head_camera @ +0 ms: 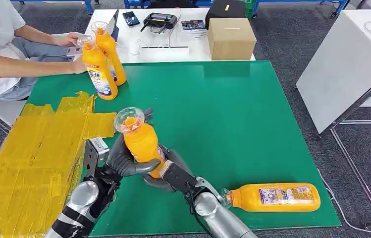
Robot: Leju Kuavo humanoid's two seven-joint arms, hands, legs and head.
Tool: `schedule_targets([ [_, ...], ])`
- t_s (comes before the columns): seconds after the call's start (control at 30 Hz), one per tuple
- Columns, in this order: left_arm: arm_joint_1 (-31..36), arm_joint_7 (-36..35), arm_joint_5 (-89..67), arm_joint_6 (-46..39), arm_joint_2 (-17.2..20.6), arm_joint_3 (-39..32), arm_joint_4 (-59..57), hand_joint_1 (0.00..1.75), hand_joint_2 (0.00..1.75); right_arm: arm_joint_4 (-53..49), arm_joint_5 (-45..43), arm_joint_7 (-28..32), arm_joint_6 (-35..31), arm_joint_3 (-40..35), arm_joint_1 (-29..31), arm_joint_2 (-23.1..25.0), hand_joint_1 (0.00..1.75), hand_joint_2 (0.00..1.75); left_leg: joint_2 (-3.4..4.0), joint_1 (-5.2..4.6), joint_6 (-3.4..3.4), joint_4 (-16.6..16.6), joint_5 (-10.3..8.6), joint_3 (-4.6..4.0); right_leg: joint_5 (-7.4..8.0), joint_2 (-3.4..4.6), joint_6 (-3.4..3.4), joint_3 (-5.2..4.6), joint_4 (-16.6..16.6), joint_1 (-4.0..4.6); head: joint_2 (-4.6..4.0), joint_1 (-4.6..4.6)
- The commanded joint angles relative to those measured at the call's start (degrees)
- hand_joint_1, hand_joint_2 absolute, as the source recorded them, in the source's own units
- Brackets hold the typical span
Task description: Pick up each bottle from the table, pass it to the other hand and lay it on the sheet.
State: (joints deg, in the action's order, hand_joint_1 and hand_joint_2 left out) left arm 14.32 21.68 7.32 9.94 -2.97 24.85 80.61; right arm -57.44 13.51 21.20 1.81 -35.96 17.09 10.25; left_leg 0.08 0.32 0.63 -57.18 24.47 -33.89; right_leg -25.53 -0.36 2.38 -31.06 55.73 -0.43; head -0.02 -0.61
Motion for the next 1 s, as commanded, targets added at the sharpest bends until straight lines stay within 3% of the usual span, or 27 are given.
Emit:
schedule_targets([
  [0.03, 2.63, 0.02, 0.01, -0.67, -0.71, 2.34, -5.22, 1.75, 1.75, 3.11, 0.52, 0.37, -0.62, -4.10, 0.93, -0.56, 1.75, 1.75, -0.08, 0.02, 0.00, 0.04, 0.03, 0.13, -0.03, -0.06, -0.02, 0.17, -0.07, 0.02, 0.00, -0.02],
  [0.6, 2.11, 1.29, -2.18, -4.52, -0.64, 1.00, -4.10, 1.75, 1.75, -2.63, -0.29, 1.39, -1.72, -2.60, -0.56, -2.28, 1.75, 1.75, -0.09, 0.05, 0.00, 0.01, 0.10, 0.23, -0.09, -0.06, -0.05, 0.29, -0.08, 0.05, 0.00, -0.02],
  [0.63, 1.95, 2.00, -5.07, -7.72, -0.36, 0.76, -3.53, 1.75, 1.75, -4.82, -0.55, 2.00, -2.53, -1.82, -1.30, -2.65, 1.61, 1.75, -0.08, 0.07, -0.01, 0.02, 0.12, 0.27, -0.09, -0.04, -0.06, 0.33, -0.10, 0.07, 0.00, -0.02],
  [0.67, 2.11, 2.61, -8.11, -10.54, 0.07, 0.79, -3.25, 1.75, 1.75, -5.90, -0.52, 2.31, -3.21, -1.42, -1.60, -2.86, 0.02, 1.75, -0.10, 0.03, 0.00, 0.01, 0.05, 0.11, -0.05, -0.07, -0.03, 0.17, -0.05, 0.03, 0.00, 0.00],
  [0.83, 2.10, 3.10, -23.83, -26.95, 2.48, -3.96, -0.10, 1.75, 1.75, -20.32, -0.31, 3.19, -7.17, 3.54, -5.86, -6.09, 0.00, 1.75, -0.07, 0.02, -0.01, -0.04, 0.05, 0.00, -0.05, -0.04, -0.03, 0.04, 0.02, 0.02, 0.00, -0.02],
  [0.87, 2.07, 2.90, -26.27, -29.35, 2.96, -4.89, 0.41, 1.75, 1.75, -22.05, -0.33, 3.19, -7.44, 4.35, -6.36, -6.62, 0.00, 0.00, -0.08, 0.05, -0.01, -0.04, 0.10, 0.10, -0.09, -0.04, -0.05, 0.16, -0.02, 0.05, 0.00, 0.00],
  [0.9, 1.82, 2.51, -31.11, -33.77, 3.39, -6.23, 0.95, 1.75, 1.75, -24.66, -0.60, 3.45, -8.21, 5.64, -7.59, -6.77, 0.00, 0.00, -0.12, 0.01, 0.00, -0.03, 0.04, 0.03, -0.06, -0.09, -0.03, 0.10, 0.01, 0.01, 0.00, 0.00],
  [1.0, 1.86, 2.52, -31.06, -33.74, 3.50, -6.37, 1.07, 1.75, 1.75, -24.84, -0.59, 3.44, -8.21, 5.80, -7.60, -6.99, 0.00, 0.00, -0.12, 0.01, 0.00, -0.03, 0.04, 0.03, -0.06, -0.09, -0.03, 0.10, 0.01, 0.01, 0.00, 0.00],
])
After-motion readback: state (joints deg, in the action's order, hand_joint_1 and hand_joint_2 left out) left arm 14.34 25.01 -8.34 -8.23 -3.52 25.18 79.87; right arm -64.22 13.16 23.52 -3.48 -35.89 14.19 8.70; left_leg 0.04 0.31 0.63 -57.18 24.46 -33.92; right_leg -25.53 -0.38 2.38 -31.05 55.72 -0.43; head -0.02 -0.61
